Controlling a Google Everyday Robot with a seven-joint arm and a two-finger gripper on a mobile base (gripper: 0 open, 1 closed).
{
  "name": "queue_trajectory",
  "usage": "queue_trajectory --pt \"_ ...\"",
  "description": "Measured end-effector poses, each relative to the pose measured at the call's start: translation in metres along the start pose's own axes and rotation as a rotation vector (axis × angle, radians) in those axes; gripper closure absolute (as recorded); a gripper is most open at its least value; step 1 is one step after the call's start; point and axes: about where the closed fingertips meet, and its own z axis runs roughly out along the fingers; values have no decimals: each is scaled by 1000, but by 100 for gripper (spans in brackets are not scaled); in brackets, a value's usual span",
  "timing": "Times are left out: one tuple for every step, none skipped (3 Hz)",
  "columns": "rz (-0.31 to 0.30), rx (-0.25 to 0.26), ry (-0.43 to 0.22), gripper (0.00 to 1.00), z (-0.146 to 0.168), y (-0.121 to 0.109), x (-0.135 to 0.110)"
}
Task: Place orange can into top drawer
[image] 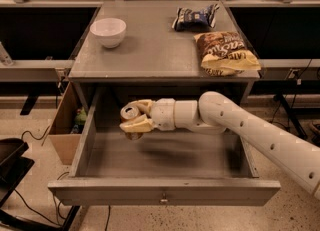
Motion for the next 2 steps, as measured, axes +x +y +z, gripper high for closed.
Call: queue_trajectory --pt "-32 20 -29 100 -9 -2 15" --pt "-26 43 -48 100 -20 6 25"
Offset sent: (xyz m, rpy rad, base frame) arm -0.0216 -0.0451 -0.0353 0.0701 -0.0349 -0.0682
